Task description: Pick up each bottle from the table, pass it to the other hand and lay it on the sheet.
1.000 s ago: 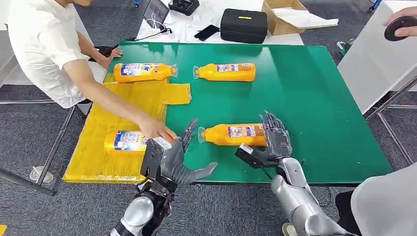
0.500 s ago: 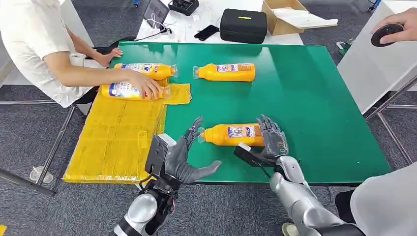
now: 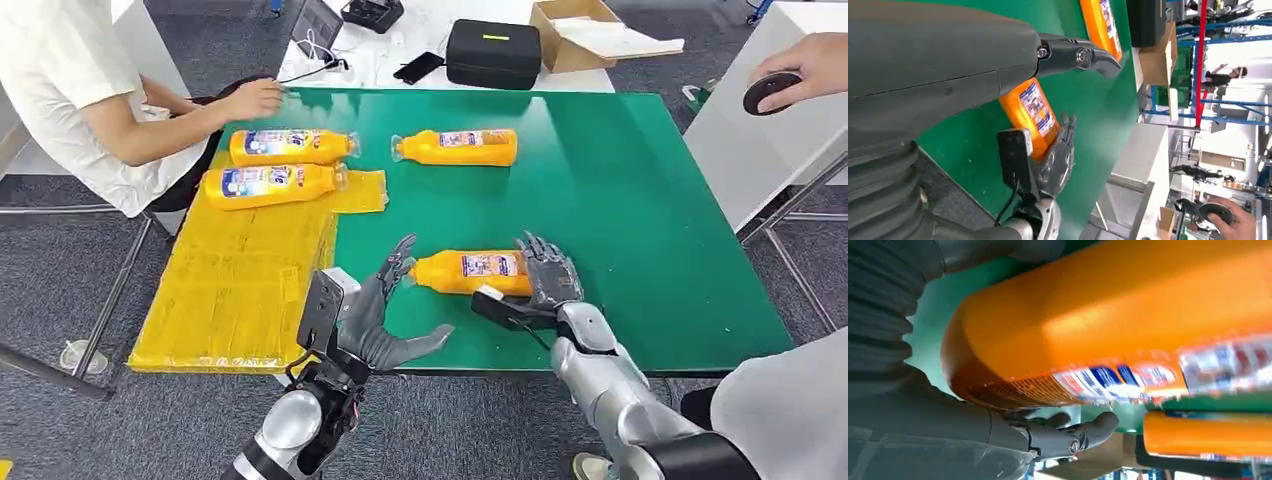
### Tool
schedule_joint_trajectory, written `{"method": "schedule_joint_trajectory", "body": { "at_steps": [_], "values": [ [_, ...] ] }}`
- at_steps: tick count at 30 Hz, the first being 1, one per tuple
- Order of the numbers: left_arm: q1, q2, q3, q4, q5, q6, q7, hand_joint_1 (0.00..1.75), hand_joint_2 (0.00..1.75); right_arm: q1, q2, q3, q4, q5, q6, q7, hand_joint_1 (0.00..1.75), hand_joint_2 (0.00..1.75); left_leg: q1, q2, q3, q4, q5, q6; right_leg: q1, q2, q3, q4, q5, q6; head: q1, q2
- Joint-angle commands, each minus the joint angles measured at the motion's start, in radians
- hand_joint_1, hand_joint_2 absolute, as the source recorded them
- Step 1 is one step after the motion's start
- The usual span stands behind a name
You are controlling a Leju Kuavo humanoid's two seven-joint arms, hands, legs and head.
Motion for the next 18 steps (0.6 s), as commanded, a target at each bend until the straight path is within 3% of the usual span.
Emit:
{"method": "schedule_joint_trajectory", "body": {
  "at_steps": [1,9,13,15,18],
  "values": [
    [-0.05,0.012,-0.036,0.063,0.014,-0.009,0.007,0.0,1.75,-0.019,-0.035,0.056,0.114,0.003,0.157,0.031,1.75,1.75,0.0,-0.003,0.006,-0.001,-0.001,0.001,0.001,-0.005,0.007,-0.002,-0.002,-0.002,0.0,0.0],
    [-0.05,0.011,-0.036,0.064,0.014,-0.01,0.007,0.0,1.75,-0.016,-0.038,0.057,0.114,0.004,0.168,0.038,1.75,1.75,0.001,-0.003,0.008,-0.001,0.0,0.0,0.001,-0.004,0.01,-0.002,-0.001,-0.002,0.0,0.0],
    [-0.054,0.011,-0.038,0.066,0.015,-0.014,0.007,0.0,1.75,-0.003,-0.049,0.052,0.117,-0.01,0.288,0.038,1.62,1.75,0.001,-0.004,0.009,-0.002,0.0,0.0,0.001,-0.005,0.01,-0.003,-0.002,-0.002,0.0,0.0],
    [-0.056,0.011,-0.038,0.066,0.016,-0.016,0.007,0.0,1.75,0.01,-0.054,0.044,0.118,-0.022,0.3,0.02,1.73,1.75,0.001,-0.004,0.009,-0.001,-0.001,0.0,0.001,-0.004,0.011,-0.002,-0.002,-0.002,0.0,0.0],
    [-0.056,0.011,-0.037,0.066,0.016,-0.017,0.007,0.0,1.75,0.016,-0.053,0.032,0.114,-0.038,0.306,0.0,1.71,1.75,0.001,-0.006,0.012,-0.002,0.0,0.0,0.002,-0.006,0.013,-0.003,-0.002,-0.002,0.0,0.0]
  ]
}}
